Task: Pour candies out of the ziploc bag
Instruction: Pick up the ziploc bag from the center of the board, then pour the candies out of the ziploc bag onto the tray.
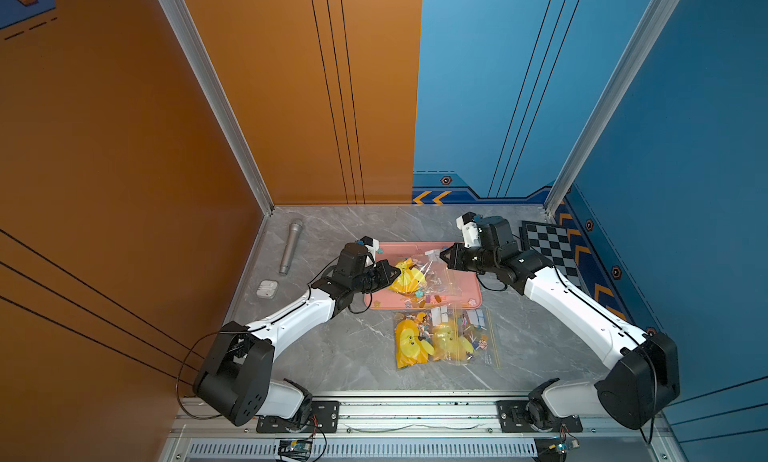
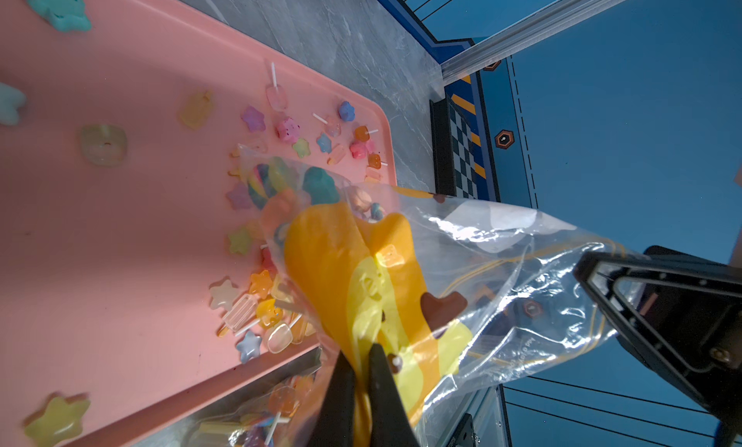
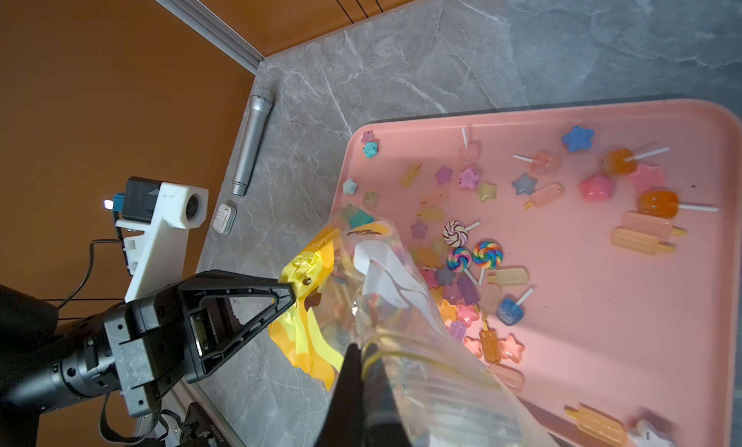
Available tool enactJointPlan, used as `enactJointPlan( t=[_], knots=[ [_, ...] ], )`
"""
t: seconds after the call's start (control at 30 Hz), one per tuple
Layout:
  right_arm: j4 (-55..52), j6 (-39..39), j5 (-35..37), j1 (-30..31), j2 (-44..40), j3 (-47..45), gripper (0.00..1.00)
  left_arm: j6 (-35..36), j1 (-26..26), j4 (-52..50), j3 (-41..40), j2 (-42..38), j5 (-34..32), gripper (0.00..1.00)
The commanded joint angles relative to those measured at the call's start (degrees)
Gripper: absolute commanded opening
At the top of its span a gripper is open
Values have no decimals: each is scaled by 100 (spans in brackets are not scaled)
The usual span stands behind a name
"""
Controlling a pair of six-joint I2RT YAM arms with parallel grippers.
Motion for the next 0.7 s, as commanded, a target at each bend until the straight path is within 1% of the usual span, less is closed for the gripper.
enactJointPlan(
  t=[0.0,0.3,0.67],
  knots=[
    [-44,-161,-18,-138,24,143,0,159,-62,290,321,111,-194,0],
    [-22,-206,11,-460,157,15,0,277,-210,286,704,529,-388,0],
    [163,-202,-112,-644,546,-38,0,479,-383,290,987,828,-774,0]
  ],
)
